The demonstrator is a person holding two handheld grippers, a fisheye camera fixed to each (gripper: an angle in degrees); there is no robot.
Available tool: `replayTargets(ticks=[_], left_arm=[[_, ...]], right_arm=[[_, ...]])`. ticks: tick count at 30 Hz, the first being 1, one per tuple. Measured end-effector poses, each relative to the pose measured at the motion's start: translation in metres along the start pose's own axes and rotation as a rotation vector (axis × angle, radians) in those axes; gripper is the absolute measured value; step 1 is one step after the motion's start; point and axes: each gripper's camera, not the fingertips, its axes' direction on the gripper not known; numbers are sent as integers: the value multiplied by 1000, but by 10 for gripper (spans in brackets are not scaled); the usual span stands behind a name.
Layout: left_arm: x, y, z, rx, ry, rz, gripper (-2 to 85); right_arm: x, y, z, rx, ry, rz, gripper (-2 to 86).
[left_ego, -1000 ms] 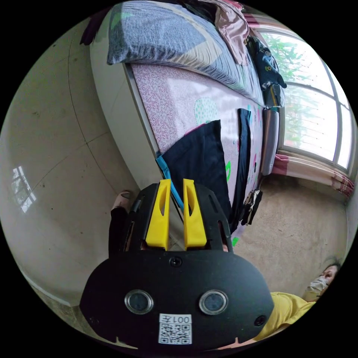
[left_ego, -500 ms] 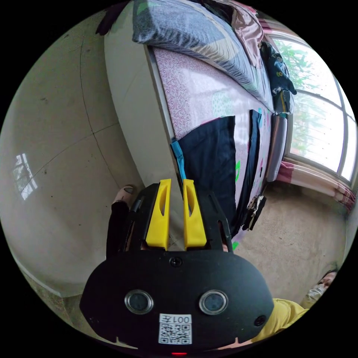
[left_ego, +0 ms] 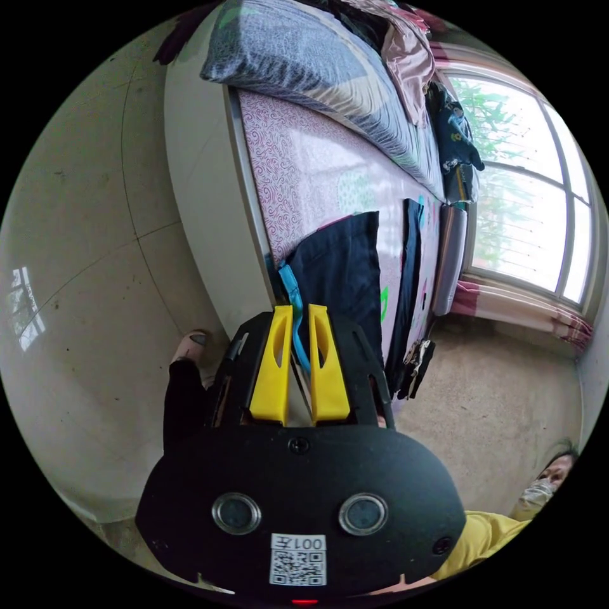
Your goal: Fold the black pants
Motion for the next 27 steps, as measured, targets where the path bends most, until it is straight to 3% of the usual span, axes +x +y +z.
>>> replayTargets(ticks=[7,13,27], left_arm=[[4,7,-22,0,-24,-4,-14],[38,25,-65,63,-48,135,-16],[135,39,-147,119,43,221,-15]], right_arm=[[-10,5,-4,2,39,-25,31],[-42,12,-17,19,50,-141,11],[-91,25,-62,82,-206,-179,3]])
